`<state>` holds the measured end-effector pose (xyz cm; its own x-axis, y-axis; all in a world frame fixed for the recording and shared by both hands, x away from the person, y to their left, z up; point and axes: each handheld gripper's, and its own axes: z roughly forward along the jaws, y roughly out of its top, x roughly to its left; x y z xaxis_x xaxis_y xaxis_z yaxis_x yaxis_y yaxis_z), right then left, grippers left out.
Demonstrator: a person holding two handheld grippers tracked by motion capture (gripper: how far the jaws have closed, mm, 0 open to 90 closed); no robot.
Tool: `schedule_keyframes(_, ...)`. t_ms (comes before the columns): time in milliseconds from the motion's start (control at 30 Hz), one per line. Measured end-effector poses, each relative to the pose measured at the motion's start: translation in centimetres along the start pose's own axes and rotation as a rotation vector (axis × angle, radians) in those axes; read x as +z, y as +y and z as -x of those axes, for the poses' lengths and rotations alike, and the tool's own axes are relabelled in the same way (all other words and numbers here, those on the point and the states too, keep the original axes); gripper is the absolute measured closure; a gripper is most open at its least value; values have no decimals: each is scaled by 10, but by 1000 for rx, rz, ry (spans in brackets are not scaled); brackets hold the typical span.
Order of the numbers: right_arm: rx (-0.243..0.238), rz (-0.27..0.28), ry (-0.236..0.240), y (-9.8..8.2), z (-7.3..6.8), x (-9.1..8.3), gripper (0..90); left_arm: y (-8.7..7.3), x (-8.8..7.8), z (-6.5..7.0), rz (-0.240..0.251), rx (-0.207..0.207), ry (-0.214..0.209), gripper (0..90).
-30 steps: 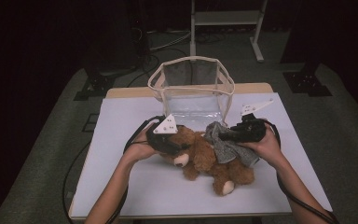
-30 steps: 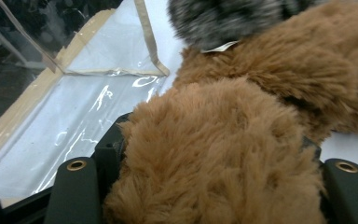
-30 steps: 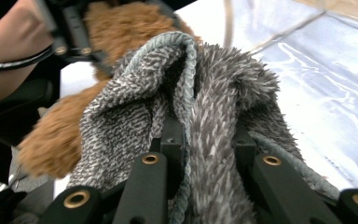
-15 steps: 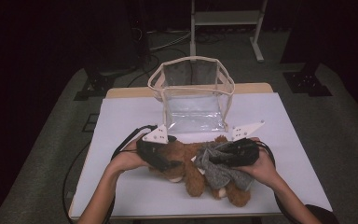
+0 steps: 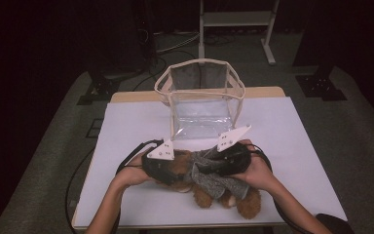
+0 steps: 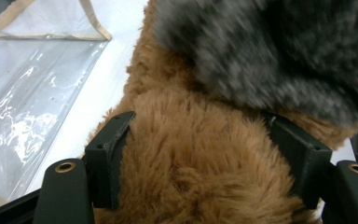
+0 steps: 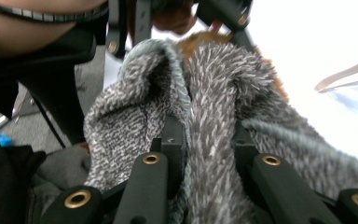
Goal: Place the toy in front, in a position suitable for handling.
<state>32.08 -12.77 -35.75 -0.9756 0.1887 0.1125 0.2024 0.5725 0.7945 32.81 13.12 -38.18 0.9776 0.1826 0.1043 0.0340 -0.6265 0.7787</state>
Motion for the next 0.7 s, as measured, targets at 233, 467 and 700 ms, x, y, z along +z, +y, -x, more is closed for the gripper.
schedule_keyframes(233, -14, -31, 14, -32, -25, -13, 734, 0, 0, -3, 8, -22, 5, 292)
schedule_keyframes(467, -16, -7, -20, -27, -23, -22, 729, 4, 3, 1, -4, -3, 9, 292)
schedule_keyframes(700, -25, 6, 23, -23, -23, -11, 729, -1, -3, 5, -3, 11, -12, 294)
